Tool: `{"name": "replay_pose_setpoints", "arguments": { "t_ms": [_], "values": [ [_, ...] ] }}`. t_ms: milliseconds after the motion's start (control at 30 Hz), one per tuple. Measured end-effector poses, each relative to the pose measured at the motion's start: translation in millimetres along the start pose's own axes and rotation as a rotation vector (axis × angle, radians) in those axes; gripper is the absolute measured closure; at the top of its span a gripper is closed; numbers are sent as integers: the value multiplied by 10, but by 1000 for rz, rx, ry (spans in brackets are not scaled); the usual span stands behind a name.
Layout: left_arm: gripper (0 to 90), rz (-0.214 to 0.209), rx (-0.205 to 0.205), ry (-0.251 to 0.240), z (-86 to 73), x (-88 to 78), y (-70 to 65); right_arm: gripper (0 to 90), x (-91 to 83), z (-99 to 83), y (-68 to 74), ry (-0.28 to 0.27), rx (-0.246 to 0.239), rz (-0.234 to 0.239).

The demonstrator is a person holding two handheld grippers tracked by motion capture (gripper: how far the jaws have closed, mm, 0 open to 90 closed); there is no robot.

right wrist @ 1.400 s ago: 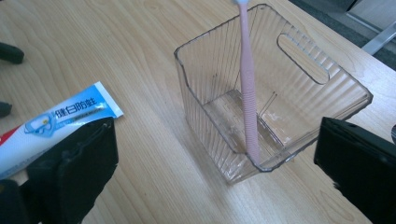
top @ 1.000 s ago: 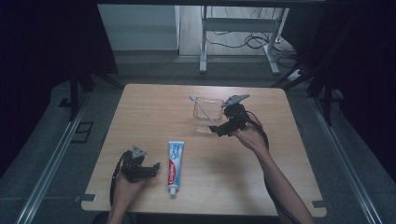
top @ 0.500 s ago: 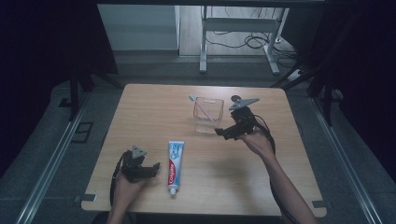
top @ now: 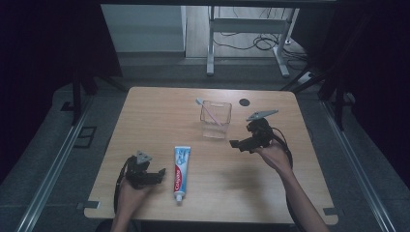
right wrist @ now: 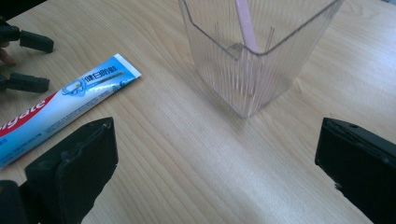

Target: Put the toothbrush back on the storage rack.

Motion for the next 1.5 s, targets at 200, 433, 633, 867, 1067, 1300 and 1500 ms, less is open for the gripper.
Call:
{"name": "replay_pose_setpoints", "arguments": {
  "t_ms": [200,433,633,867,1067,1300,1500],
  "values": [
    [129,0,0,1,0,-1,0,0,-33,-111,4,13,23,9],
    [129,0,0,0,0,0,0,0,-97,-273,13,22,25,-11],
    [129,0,-5,-4,4,3,-4,0,-130,-380,37,33,30,-13],
    [129,0,-5,-4,4,3,-4,0,-138,-534,69,47,31,-27],
    [129,0,-6,-5,4,3,-4,8,-123,-699,62,60,12,-74],
    [129,0,-5,-5,4,3,-4,9,-168,-822,72,50,-25,-127],
    [129,0,-6,-5,4,4,-4,9,-208,-902,76,27,-16,-139]
  ]
}}
Point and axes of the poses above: each handheld gripper's, and its own axes: x roughly forward along the jaws, z roughly out of its top, y roughly to its left, the point moved 9 cm from there along x, roughly forward along the jaws
